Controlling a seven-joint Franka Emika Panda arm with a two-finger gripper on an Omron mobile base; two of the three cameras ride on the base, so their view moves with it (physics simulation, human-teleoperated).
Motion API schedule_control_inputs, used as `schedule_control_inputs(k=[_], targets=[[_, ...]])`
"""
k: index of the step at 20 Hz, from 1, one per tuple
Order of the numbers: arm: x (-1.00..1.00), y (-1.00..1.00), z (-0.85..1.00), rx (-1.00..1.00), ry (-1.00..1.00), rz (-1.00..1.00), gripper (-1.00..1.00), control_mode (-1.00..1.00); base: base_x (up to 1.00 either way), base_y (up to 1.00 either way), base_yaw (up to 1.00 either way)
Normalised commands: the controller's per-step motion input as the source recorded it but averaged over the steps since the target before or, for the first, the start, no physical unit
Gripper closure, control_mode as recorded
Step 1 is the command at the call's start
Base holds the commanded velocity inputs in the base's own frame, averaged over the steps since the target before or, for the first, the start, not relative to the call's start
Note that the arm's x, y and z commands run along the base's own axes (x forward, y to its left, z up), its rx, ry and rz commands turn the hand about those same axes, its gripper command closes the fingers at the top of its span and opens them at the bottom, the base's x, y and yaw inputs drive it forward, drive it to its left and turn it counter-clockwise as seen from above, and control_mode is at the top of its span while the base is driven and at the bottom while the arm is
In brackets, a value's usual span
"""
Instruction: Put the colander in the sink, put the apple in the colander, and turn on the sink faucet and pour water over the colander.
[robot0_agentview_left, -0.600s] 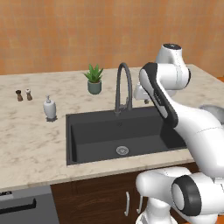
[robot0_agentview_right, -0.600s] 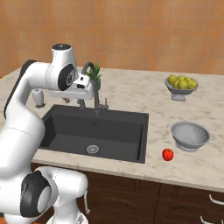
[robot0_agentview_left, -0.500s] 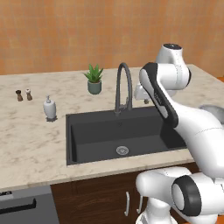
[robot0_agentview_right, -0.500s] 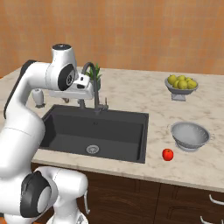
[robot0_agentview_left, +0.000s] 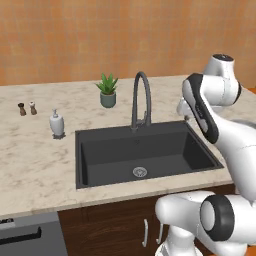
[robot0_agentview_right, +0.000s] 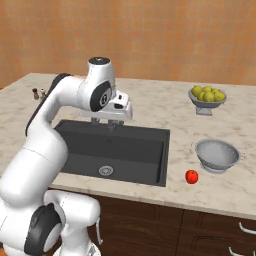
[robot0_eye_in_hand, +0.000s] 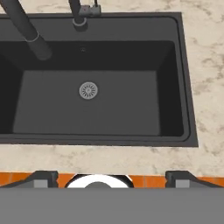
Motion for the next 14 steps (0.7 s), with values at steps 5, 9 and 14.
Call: schedule_control_inputs(k=[5,9,14], targets=[[0.02,-0.95,-0.19,0.0,0.04,-0.01,-1.0,-1.0,0.0,0.0,0.0],[0.06,-0.78,-0.16,-0.01,0.04,0.0,-1.0,-1.0,0.0,0.0,0.0],[0.1,-0.68,-0.2,-0.04,0.08,0.0,-1.0,-1.0,0.0,0.0,0.0]])
